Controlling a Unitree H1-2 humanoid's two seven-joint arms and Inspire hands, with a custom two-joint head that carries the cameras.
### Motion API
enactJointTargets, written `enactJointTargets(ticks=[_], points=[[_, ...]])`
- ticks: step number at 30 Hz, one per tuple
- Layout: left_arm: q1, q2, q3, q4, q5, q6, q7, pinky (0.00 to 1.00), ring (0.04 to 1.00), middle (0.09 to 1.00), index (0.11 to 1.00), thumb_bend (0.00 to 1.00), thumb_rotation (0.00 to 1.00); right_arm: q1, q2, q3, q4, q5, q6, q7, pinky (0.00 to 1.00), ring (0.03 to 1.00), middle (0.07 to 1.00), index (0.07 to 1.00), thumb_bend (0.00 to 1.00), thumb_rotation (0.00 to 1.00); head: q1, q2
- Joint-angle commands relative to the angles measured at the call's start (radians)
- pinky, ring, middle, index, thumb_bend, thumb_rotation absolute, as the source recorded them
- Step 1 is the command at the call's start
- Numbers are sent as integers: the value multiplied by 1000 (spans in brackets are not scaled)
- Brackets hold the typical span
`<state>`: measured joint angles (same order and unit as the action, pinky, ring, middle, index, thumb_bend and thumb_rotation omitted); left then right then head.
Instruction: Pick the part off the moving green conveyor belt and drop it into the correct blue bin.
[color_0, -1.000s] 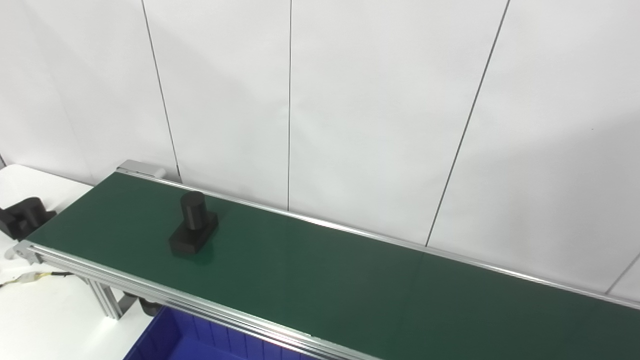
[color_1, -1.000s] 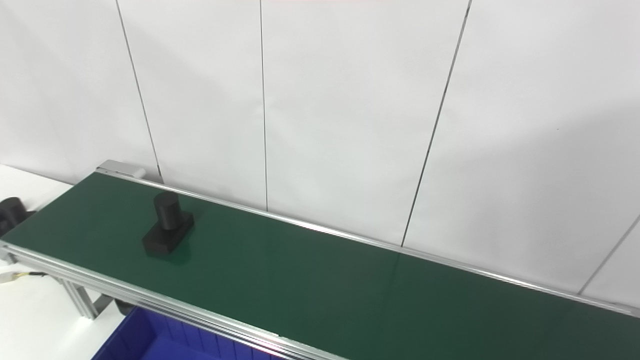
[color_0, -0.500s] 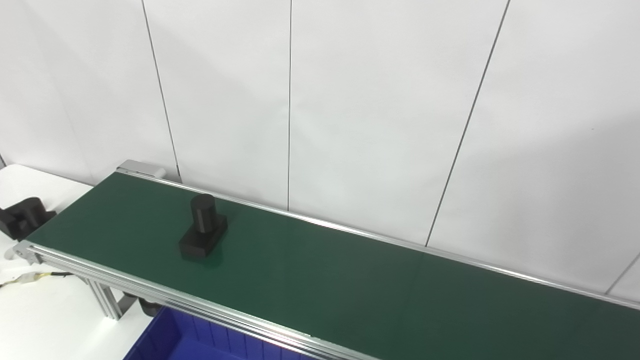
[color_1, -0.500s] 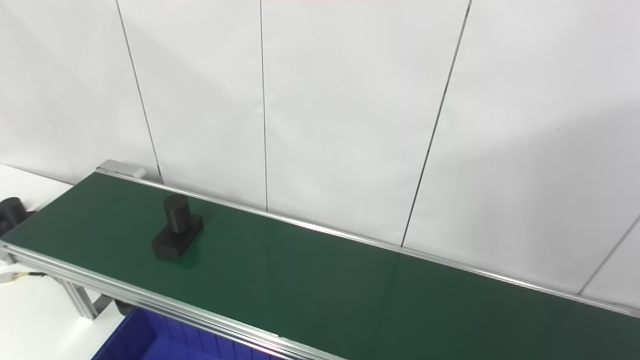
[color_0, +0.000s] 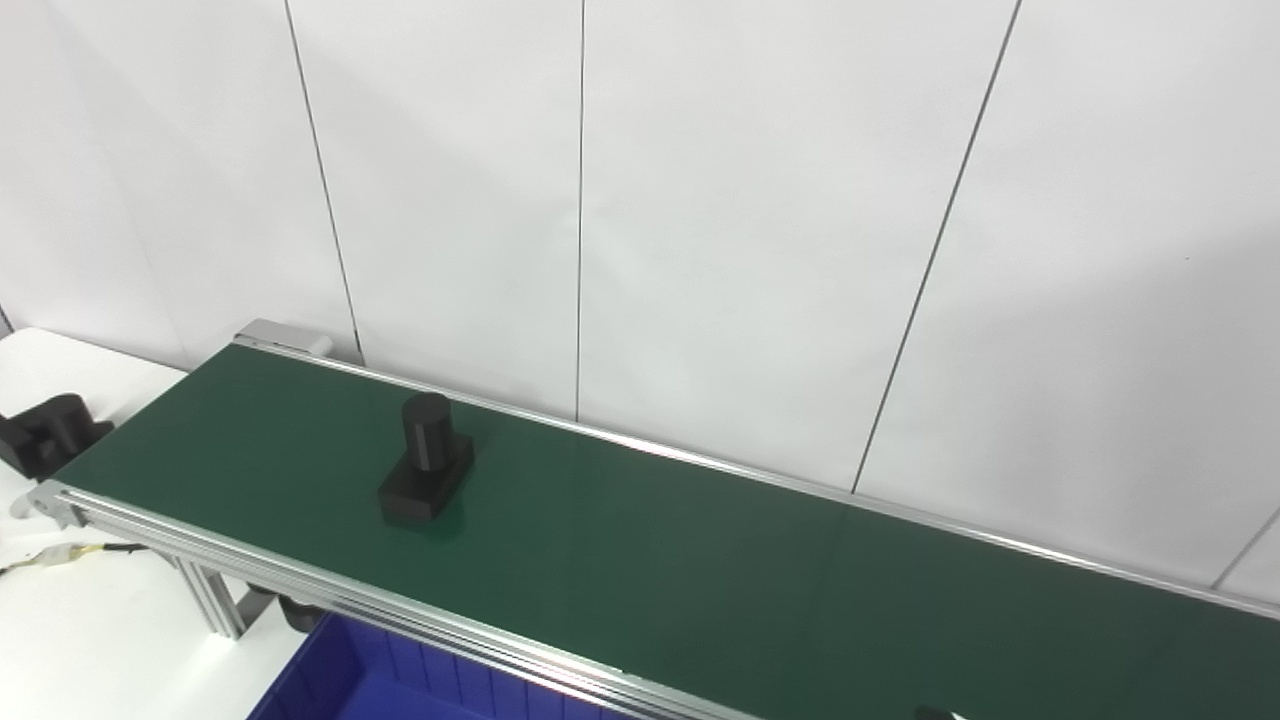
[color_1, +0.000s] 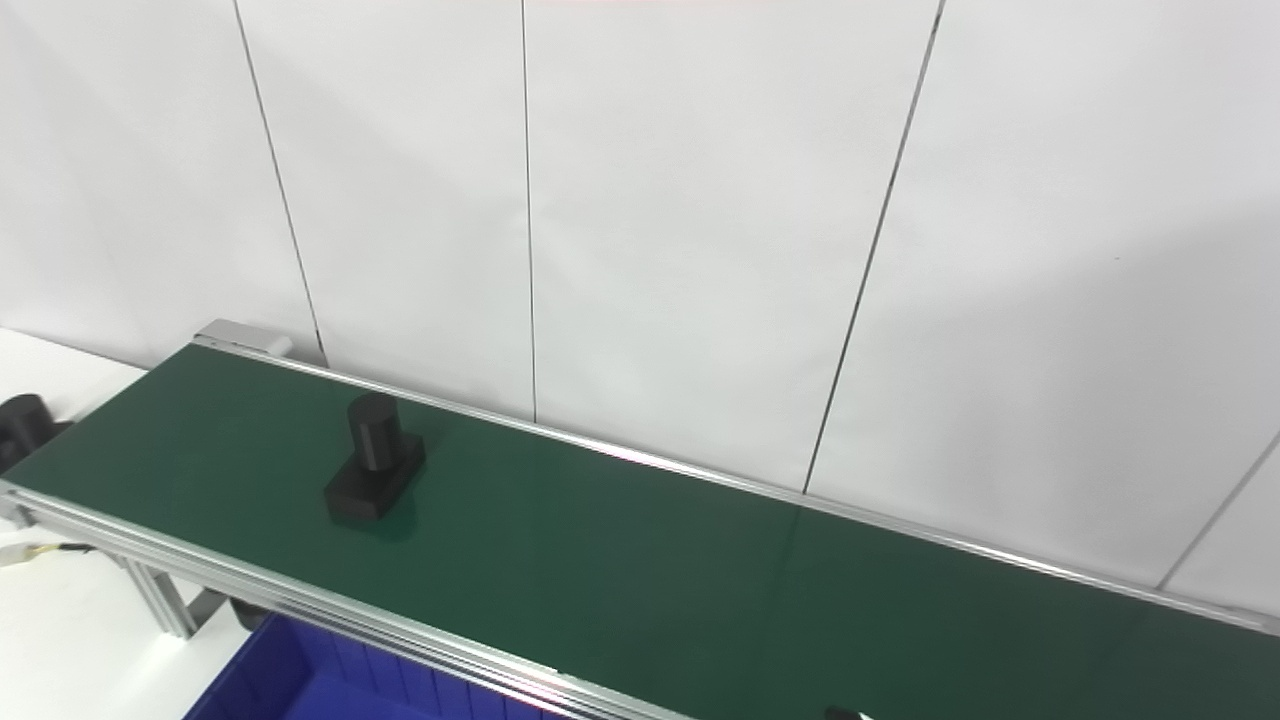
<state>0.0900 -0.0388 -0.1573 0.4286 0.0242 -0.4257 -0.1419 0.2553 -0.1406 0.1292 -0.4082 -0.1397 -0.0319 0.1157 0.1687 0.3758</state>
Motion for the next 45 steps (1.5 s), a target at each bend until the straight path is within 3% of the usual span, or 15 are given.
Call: enactJointTargets(ticks=[1, 4, 9, 14, 22, 30, 39, 45], points=[[-19, -11, -5, -16, -2, -43, 5, 592, 699, 743, 793, 983, 641, -7, -5, -8, -53, 0, 20, 4, 524, 653, 719, 779, 589, 556, -1, 2], [-17, -13, -3, -17, -9, -43, 1, 593, 703, 744, 797, 988, 636, -10, -13, -16, -90, -9, 45, 9, 514, 649, 716, 783, 607, 551, -1, 4], [-17, -13, -5, -21, 1, -44, 6, 600, 707, 748, 802, 990, 649, -43, -35, -40, -119, -40, 22, 5, 477, 613, 704, 750, 645, 591, -2, 7], [-16, -14, -5, -21, 2, -44, 8, 595, 705, 746, 800, 981, 650, -101, -46, -73, -173, -16, 113, 20, 466, 600, 688, 733, 750, 622, -3, 12], [-14, -11, -7, -27, -4, -43, 2, 600, 705, 746, 801, 964, 640, -170, -61, -96, -197, -11, 202, 37, 448, 584, 673, 710, 822, 595, -13, 18], [-16, -11, -5, -26, -4, -42, 5, 599, 706, 746, 799, 961, 634, -239, -88, -98, -137, -14, 225, 55, 480, 611, 678, 712, 733, 481, -14, 18], [-14, -9, -6, -29, 3, -44, 8, 602, 708, 748, 804, 966, 650, -292, -103, -89, -110, -51, 246, 66, 483, 626, 683, 724, 705, 479, -14, 23], [-15, -9, -5, -28, -7, -44, 1, 602, 707, 744, 800, 971, 642, -331, -98, -69, -112, -82, 272, 69, 484, 637, 691, 728, 624, 398, -21, 23]])
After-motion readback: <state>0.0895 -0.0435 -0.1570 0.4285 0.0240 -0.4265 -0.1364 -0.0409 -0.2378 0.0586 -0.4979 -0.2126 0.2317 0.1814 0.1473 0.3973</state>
